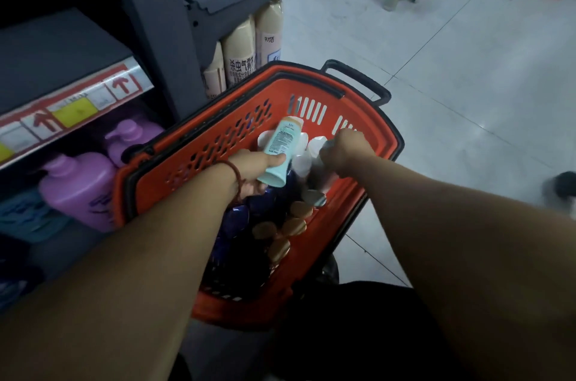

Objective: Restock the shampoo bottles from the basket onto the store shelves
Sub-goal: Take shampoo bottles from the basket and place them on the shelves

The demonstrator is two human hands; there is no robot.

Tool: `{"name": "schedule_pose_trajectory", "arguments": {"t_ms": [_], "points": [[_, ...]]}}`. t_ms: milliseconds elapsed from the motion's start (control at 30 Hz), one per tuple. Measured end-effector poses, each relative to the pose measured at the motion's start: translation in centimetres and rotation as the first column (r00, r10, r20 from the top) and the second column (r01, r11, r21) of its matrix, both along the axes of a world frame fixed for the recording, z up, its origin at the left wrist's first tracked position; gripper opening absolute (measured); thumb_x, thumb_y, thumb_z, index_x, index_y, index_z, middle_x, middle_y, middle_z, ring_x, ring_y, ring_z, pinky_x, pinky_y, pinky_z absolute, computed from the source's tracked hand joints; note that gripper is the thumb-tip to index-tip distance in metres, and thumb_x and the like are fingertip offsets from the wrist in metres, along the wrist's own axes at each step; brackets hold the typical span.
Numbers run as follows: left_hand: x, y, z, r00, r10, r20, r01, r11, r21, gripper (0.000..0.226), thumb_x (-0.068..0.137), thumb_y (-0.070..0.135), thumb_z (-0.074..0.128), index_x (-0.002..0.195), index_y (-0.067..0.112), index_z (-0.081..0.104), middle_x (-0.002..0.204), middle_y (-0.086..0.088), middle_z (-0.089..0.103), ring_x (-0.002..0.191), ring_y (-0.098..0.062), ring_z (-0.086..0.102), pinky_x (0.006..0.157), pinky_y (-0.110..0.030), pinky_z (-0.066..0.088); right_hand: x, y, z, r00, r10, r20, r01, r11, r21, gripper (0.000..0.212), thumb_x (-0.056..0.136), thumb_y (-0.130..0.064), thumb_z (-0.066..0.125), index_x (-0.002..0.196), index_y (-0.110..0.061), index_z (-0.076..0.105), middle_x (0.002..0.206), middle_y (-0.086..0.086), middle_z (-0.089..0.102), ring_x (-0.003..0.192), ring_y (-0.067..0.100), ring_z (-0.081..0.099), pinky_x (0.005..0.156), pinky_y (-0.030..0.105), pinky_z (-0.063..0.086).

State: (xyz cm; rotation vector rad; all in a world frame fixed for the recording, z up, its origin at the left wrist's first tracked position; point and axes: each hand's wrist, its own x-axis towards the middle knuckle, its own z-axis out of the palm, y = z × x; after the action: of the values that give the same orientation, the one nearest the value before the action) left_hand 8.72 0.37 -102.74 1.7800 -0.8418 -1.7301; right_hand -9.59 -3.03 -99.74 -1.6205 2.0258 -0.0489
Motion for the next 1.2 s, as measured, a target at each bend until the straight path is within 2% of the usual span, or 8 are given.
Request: {"name": "schedule_pose_trajectory", "arguments": {"t_ms": [333, 400, 467, 533, 600, 733, 967, 1200], "points": [[3.1, 6.4, 8.1, 0.916, 0.108, -0.387, -0.147, 0.987, -0.072, 0.035, 0.094, 0.016, 0.062, 0.128, 0.009, 0.056, 0.114, -0.015, 0.069, 0.097, -0.027, 0.07, 0.055, -0.027, 0.058, -3.5, 6.6, 7.0, 0.808, -0.305, 0.504, 0.426, 0.894, -0.142, 0.013, 0.084, -0.011, 0.067, 0.08, 0.001, 0.065, 0.074, 0.013, 0.064, 0.052, 0.023, 0.066, 0.043, 0.025, 0.053], [3.5, 7.8, 9.2, 0.891, 0.115, -0.439, -0.174, 0.98, -0.096, 0.039, 0.093, 0.012, 0.062, 0.13, 0.005, 0.054, 0.12, -0.018, 0.067, 0.104, -0.032, 0.069, 0.06, -0.03, 0.06, -3.7, 7.9, 8.2, 0.626, -0.326, 0.708, 0.492, 0.87, -0.034, 0.011, 0.087, -0.007, 0.067, 0.083, 0.001, 0.061, 0.085, 0.016, 0.062, 0.054, 0.02, 0.067, 0.051, 0.029, 0.059], [3.9, 9.0, 10.2, 0.876, 0.111, -0.468, -0.201, 0.969, -0.146, 0.045, 0.09, 0.008, 0.065, 0.134, 0.007, 0.052, 0.122, -0.02, 0.067, 0.105, -0.037, 0.069, 0.063, -0.035, 0.061, -3.5, 8.9, 9.6, 0.315, -0.338, 0.887, 0.486, 0.86, 0.155, 0.014, 0.089, -0.003, 0.063, 0.097, 0.006, 0.056, 0.105, 0.024, 0.062, 0.08, 0.035, 0.073, 0.071, 0.04, 0.063], [4.5, 10.1, 11.2, 0.87, 0.093, -0.483, -0.21, 0.959, -0.193, 0.051, 0.085, 0.006, 0.068, 0.132, 0.015, 0.052, 0.119, -0.018, 0.069, 0.102, -0.039, 0.07, 0.066, -0.04, 0.061, -2.8, 9.6, 10.9, -0.019, -0.362, 0.932, 0.335, 0.876, 0.347, 0.028, 0.089, 0.004, 0.059, 0.115, 0.008, 0.05, 0.12, 0.032, 0.058, 0.1, 0.048, 0.069, 0.081, 0.048, 0.061], [5.1, 11.2, 12.0, 0.866, 0.057, -0.496, -0.186, 0.959, -0.214, 0.051, 0.082, 0.005, 0.068, 0.13, 0.018, 0.054, 0.115, -0.017, 0.071, 0.102, -0.039, 0.069, 0.073, -0.047, 0.061, -1.4, 10.2, 12.0, -0.153, -0.411, 0.898, 0.132, 0.893, 0.431, 0.039, 0.09, 0.007, 0.054, 0.127, 0.008, 0.047, 0.129, 0.033, 0.057, 0.11, 0.049, 0.065, 0.085, 0.051, 0.06], [5.8, 12.5, 13.4, 0.805, 0.095, -0.585, -0.26, 0.943, -0.206, 0.042, 0.087, -0.01, 0.055, 0.122, 0.013, 0.051, 0.105, -0.025, 0.066, 0.091, -0.042, 0.072, 0.075, -0.056, 0.059, 2.6, 10.3, 12.7, -0.149, -0.438, 0.887, -0.063, 0.899, 0.433, 0.049, 0.082, 0.011, 0.045, 0.131, 0.01, 0.05, 0.127, 0.03, 0.061, 0.113, 0.045, 0.064, 0.085, 0.049, 0.06], [9.1, 13.1, 14.8, 0.788, 0.111, -0.606, -0.366, 0.876, -0.315, 0.064, 0.06, -0.003, 0.057, 0.123, 0.004, 0.054, 0.098, -0.014, 0.063, 0.063, -0.022, 0.057, 0.053, -0.029, 0.049, 8.4, 10.0, 12.2, 0.045, -0.389, 0.92, -0.184, 0.902, 0.391, 0.063, 0.061, 0.008, 0.044, 0.122, 0.003, 0.057, 0.096, 0.021, 0.063, 0.081, 0.032, 0.07, 0.067, 0.035, 0.062], [12.5, 12.9, 14.6, 0.659, 0.144, -0.738, -0.426, 0.88, -0.208, 0.067, 0.094, 0.063, 0.039, 0.126, 0.007, 0.057, 0.083, -0.01, 0.056, 0.06, -0.024, 0.049, 0.058, -0.031, 0.042, 10.2, 9.4, 11.6, 0.077, -0.357, 0.931, -0.159, 0.917, 0.365, 0.037, 0.094, -0.023, 0.064, 0.125, -0.003, 0.057, 0.074, 0.01, 0.061, 0.055, 0.018, 0.06, 0.047, 0.025, 0.054]]}}
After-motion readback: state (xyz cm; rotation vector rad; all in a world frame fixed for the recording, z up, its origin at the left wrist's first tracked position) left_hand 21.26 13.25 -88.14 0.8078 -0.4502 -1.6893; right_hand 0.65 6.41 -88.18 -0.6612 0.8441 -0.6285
